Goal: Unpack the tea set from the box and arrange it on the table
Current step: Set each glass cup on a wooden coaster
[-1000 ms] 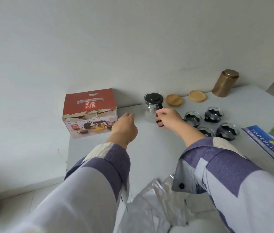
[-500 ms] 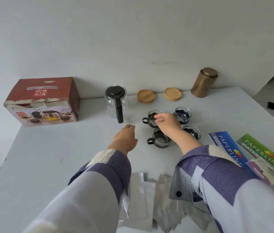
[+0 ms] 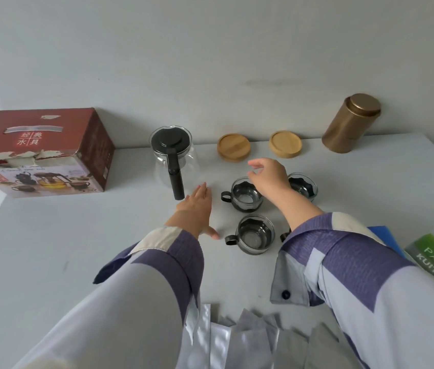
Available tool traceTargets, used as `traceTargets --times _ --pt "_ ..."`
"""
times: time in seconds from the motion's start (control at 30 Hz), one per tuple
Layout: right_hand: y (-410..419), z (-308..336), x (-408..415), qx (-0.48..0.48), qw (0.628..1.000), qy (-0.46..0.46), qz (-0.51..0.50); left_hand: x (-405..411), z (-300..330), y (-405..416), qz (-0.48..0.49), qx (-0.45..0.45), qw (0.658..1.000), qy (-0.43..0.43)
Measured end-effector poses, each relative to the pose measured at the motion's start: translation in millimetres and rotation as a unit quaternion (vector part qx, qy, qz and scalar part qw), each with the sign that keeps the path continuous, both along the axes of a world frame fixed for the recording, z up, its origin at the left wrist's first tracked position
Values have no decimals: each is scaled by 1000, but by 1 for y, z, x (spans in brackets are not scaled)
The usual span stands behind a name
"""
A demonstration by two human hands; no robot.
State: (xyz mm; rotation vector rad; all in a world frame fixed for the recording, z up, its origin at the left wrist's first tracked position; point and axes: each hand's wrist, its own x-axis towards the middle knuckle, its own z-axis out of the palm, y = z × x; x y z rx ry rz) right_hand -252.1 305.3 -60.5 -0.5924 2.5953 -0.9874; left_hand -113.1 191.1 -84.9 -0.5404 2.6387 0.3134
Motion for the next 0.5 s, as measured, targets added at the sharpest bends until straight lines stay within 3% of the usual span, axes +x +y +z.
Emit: traceTargets --times 0.17,0.5 --pt "-33 -19 -40 20 1000 -9 -10 -9 -11 -7 7 16 1000 -23" --pt "-87 -45 -76 127 988 85 -13 -17 -12 -4 11 -3 998 -57"
